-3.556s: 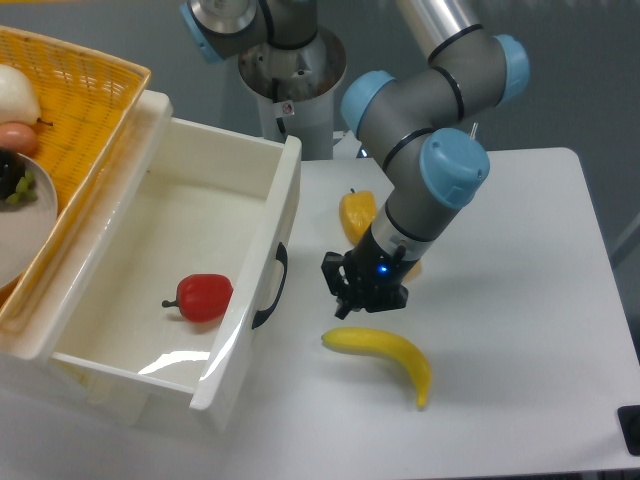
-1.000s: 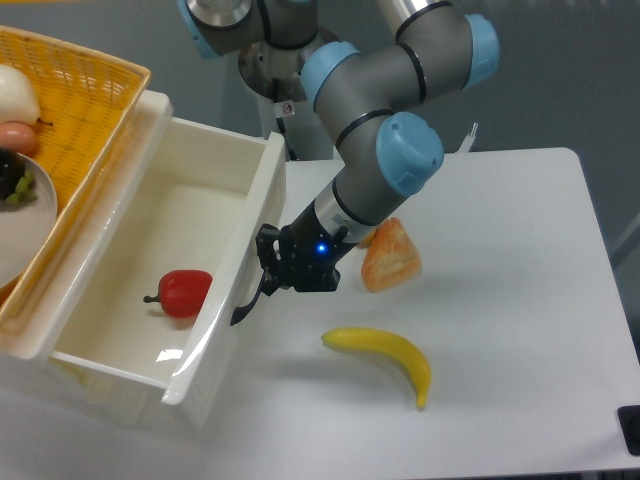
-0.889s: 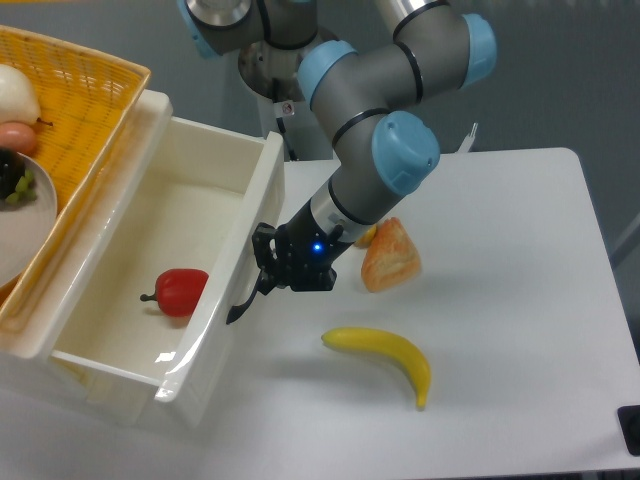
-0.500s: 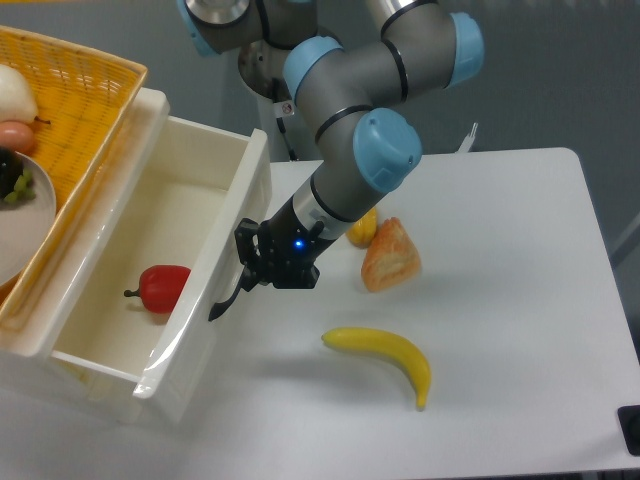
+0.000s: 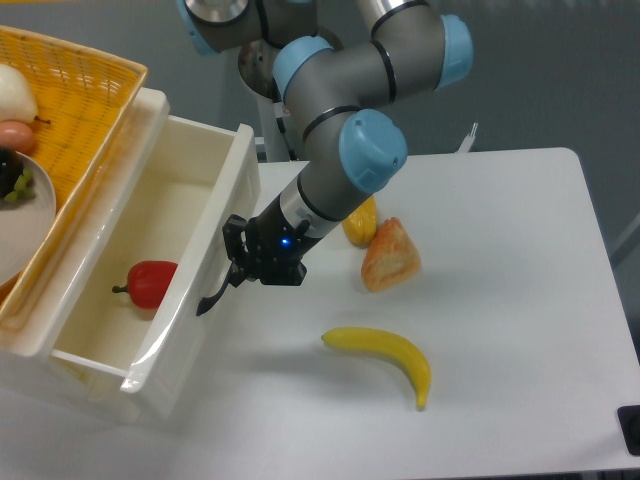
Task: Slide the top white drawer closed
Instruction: 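Push the drawer front with the gripper into the cabinet, then finish pushing the drawer shut and pull the gripper back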
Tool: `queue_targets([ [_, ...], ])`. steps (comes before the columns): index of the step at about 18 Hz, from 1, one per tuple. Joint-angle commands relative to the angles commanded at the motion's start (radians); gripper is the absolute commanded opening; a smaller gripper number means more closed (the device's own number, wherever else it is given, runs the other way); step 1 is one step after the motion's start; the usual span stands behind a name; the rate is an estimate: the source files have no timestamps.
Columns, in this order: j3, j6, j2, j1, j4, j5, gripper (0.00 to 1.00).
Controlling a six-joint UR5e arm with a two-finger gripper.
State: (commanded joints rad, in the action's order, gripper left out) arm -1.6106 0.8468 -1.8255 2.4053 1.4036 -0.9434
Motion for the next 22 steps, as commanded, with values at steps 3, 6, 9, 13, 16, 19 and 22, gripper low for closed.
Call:
queue_targets([
  [3, -0.002, -0.026, 0.011, -0.017, -0.002, 0.0, 0.03],
  [6, -0.002, -0.044, 0.017, -0.029, -0.002, 0.002, 0.03],
  [9, -0.002, -0.054, 0.021, -0.048, -0.002, 0.005, 0.03],
  [13, -0.002, -0.06, 0.021, -0.075, -0.005, 0.005, 0.03],
  [16, -0.008, -0.078, 0.023, -0.091, -0.009, 0.005, 0.03],
  [19, -0.009, -0.08, 0.025, -0.095, -0.009, 0.005, 0.03],
  [22, -0.009, -0.089, 0.025, -0.109, -0.011, 0.005, 0.03],
])
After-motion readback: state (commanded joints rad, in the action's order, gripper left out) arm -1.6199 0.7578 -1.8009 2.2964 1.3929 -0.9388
